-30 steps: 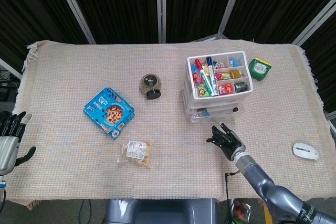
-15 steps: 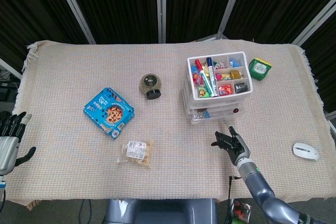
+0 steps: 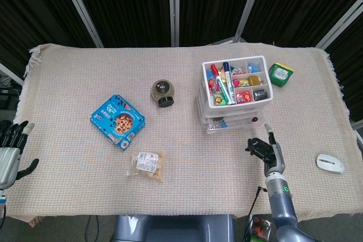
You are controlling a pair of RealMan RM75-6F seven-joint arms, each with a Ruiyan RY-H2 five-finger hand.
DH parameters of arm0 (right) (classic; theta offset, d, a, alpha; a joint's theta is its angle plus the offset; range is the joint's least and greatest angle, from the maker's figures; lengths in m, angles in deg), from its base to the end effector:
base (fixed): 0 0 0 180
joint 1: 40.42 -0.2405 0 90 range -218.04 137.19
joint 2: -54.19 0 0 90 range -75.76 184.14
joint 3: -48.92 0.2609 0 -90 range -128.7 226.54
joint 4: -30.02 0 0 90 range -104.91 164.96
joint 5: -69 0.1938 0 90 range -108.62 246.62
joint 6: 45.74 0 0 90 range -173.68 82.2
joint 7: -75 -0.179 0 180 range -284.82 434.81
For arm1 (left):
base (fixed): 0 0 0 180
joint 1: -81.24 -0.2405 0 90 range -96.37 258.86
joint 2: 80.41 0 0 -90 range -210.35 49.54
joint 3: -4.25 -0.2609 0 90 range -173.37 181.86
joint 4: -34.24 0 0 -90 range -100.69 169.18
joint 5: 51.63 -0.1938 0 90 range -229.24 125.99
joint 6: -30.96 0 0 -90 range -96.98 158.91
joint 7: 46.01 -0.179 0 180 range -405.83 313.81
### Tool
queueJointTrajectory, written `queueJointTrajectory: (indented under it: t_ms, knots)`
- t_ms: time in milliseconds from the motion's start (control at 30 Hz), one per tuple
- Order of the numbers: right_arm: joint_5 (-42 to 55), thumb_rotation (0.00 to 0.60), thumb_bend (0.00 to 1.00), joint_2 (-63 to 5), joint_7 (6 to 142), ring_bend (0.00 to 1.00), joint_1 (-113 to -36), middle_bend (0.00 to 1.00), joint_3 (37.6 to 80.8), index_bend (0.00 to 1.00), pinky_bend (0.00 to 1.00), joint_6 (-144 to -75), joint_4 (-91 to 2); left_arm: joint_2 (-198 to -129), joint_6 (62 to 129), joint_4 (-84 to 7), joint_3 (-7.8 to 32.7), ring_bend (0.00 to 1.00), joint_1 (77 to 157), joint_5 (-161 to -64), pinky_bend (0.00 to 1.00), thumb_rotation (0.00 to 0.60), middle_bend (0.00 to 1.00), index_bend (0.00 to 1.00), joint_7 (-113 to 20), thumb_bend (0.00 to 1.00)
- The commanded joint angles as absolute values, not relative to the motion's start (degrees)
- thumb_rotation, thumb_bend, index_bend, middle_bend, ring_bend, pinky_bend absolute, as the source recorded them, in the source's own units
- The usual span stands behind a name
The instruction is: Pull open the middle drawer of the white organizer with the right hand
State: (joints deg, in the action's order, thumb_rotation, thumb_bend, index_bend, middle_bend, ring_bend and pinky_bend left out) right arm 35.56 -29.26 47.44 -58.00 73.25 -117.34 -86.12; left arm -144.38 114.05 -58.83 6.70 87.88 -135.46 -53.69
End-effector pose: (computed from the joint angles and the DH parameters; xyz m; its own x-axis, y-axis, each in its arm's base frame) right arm -0.2259 -0.2851 0.0506 -0.8542 0.1844 0.4862 -0.3770 0.4244 -0.8233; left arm -0.3089 0.2230 0.1711 0.5036 0.0325 0.8634 0.8639 -0.0061 -0.5036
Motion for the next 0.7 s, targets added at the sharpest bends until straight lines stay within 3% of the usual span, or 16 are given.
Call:
queueJointTrajectory:
  t_ms: [33,333,533,700]
  knots:
    - [31.9,0.600,0.33,-28.0,54.5,0.72,-58.2,0.65,74.6,0.00,0.47,-122.6,-85.5,-144.4,114.0,-58.8,6.7,0.00,87.9,-135.4,0.00,0.600,0.00,0.00,-53.7,0.32]
    - [32.6,0.600,0.33,-23.2,60.1,0.72,-58.9,0.65,77.9,0.01,0.48,-121.9,-86.2,-144.4,114.1,-58.9,6.8,0.00,87.9,-135.4,0.00,0.600,0.00,0.00,-53.6,0.32]
    - [30.0,0.600,0.30,-16.3,64.7,0.72,-58.0,0.67,75.3,0.11,0.49,-117.2,-86.3,-144.4,114.0,-58.7,6.7,0.00,87.9,-135.5,0.00,0.600,0.00,0.00,-53.3,0.32]
    - [21.6,0.600,0.28,-11.1,70.8,0.72,-55.9,0.68,70.0,0.11,0.50,-118.2,-85.1,-144.6,114.1,-59.1,6.9,0.00,87.9,-135.1,0.00,0.600,0.00,0.00,-54.3,0.32]
